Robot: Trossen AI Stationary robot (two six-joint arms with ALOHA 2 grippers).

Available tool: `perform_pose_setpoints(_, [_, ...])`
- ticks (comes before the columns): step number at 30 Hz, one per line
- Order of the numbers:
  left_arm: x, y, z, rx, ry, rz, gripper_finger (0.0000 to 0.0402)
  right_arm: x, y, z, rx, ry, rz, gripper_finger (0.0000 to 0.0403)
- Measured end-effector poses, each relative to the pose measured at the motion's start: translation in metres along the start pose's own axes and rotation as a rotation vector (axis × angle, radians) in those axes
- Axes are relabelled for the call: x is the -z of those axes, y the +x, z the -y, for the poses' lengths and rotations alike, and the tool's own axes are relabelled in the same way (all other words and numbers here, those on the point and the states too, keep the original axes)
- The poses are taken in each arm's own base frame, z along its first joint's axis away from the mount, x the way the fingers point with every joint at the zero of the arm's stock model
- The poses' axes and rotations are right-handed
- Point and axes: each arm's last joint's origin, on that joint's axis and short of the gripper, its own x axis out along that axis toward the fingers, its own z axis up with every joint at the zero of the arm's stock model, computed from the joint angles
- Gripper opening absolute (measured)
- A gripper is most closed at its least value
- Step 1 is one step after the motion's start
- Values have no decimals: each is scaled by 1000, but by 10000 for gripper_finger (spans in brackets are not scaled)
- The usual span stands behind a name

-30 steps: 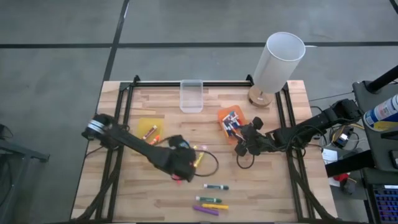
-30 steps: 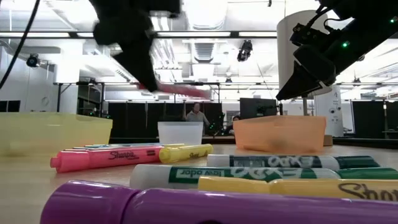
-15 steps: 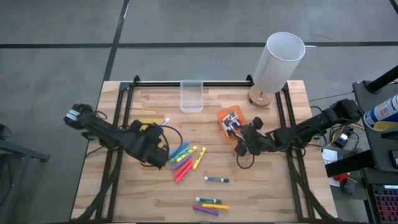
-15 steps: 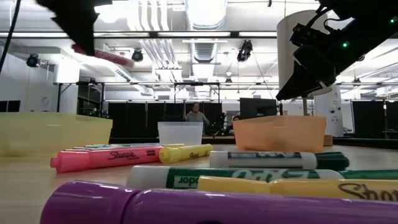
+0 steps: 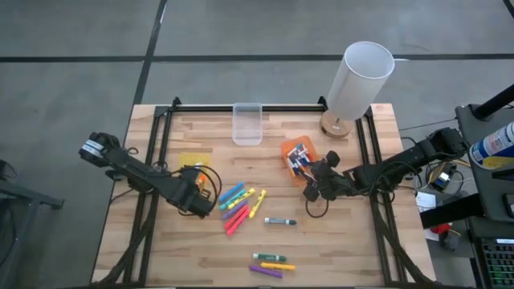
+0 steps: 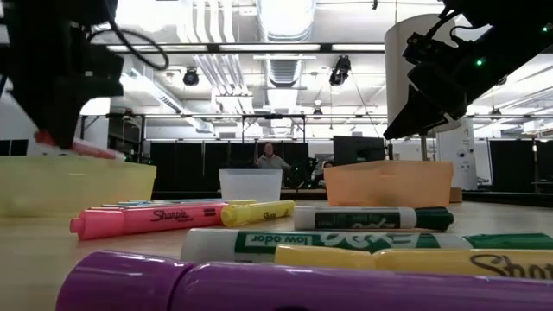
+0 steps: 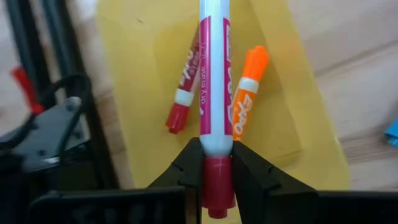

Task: Pick & Place Markers
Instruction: Put the big pink marker into the yellow bin

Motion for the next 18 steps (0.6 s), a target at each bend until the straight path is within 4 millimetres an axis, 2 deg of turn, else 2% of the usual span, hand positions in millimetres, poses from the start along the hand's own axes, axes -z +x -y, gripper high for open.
perform_pose_setpoints(5, [4,10,1,14,18,-5,53,0,0,0,0,0,0,210])
perform_pose_setpoints(15, [4,10,1,17,18,-9,54,0,0,0,0,0,0,210])
perform_pose_setpoints(18, [3,10,1,20,16,20,66,0,0,0,0,0,0,210])
